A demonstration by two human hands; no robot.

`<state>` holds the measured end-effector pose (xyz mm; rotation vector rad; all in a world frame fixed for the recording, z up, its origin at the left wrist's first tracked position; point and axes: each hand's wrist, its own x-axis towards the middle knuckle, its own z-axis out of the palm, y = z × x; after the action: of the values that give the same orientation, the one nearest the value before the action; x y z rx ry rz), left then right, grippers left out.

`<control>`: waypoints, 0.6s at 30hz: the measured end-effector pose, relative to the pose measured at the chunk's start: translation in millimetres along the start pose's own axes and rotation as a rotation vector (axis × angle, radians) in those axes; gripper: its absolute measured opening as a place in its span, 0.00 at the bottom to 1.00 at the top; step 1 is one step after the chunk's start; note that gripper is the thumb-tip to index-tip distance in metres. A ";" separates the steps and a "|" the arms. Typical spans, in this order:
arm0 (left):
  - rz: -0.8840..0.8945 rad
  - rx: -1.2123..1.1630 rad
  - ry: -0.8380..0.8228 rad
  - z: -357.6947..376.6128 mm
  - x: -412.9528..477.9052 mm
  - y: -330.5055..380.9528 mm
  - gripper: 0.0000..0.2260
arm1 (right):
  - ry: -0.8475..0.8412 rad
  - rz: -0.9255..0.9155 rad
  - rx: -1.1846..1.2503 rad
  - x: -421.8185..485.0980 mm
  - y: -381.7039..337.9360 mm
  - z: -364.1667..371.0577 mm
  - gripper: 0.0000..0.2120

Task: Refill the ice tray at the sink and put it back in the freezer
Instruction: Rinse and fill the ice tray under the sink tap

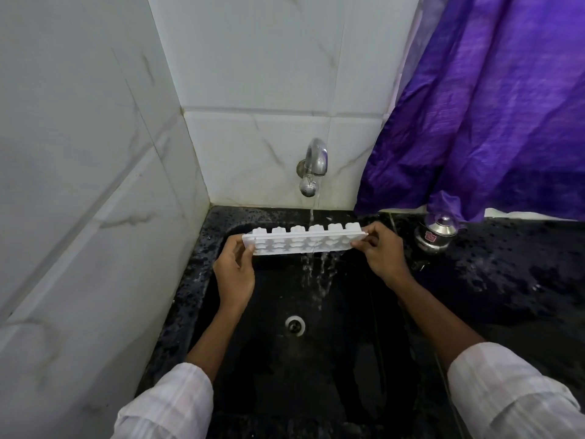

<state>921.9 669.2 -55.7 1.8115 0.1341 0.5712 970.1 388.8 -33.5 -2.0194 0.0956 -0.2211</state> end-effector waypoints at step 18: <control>0.279 0.084 0.062 -2.5 -10.9 26.7 0.11 | 0.075 -0.210 0.005 -11.0 -8.5 -25.5 0.11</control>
<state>906.1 658.8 -33.8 1.9084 -0.0548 0.8297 954.0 371.9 -16.2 -2.0162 -0.0699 -0.4297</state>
